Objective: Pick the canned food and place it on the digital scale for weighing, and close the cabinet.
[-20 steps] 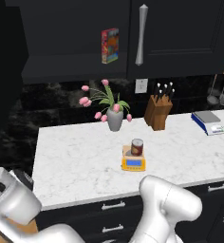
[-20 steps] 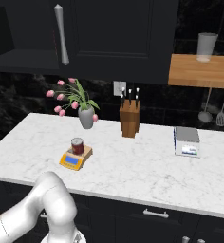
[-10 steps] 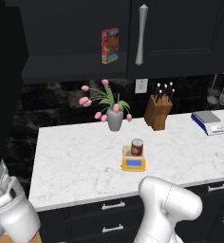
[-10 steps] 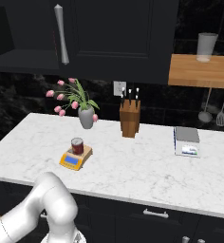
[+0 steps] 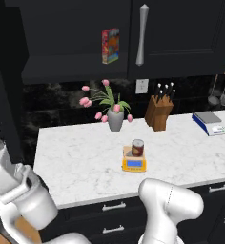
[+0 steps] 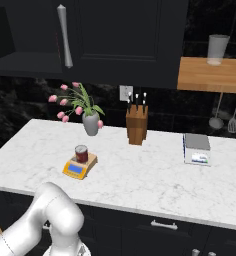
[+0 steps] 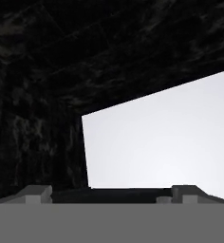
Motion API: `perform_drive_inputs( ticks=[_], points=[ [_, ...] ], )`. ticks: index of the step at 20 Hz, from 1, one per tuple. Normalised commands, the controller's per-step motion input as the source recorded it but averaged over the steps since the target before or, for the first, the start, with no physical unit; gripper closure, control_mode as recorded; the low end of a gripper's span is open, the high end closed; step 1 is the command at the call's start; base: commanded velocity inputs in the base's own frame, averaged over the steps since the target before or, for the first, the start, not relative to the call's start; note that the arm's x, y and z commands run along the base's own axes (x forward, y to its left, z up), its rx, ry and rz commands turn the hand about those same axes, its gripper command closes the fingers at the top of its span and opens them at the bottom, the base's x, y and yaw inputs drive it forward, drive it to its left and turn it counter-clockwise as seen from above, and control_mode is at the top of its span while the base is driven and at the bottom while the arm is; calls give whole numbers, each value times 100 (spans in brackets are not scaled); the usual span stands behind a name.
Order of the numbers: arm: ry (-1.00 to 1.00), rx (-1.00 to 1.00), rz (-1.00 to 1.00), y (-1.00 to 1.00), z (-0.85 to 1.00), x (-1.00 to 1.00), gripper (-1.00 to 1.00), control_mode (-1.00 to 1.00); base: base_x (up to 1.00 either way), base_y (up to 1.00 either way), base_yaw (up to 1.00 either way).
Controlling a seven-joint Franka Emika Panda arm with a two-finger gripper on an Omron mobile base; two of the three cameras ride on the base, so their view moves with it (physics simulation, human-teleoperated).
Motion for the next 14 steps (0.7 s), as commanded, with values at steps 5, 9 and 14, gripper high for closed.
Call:
perform_drive_inputs(
  ticks=[5,9,14],
  points=[
    [-17,24,0,-69,97,-2,-100,-100,0,0,0],
    [-5,32,0,-78,88,-4,-100,-100,0,0,0],
    [5,31,0,-90,73,0,-100,-100,0,0,0]
  ],
)
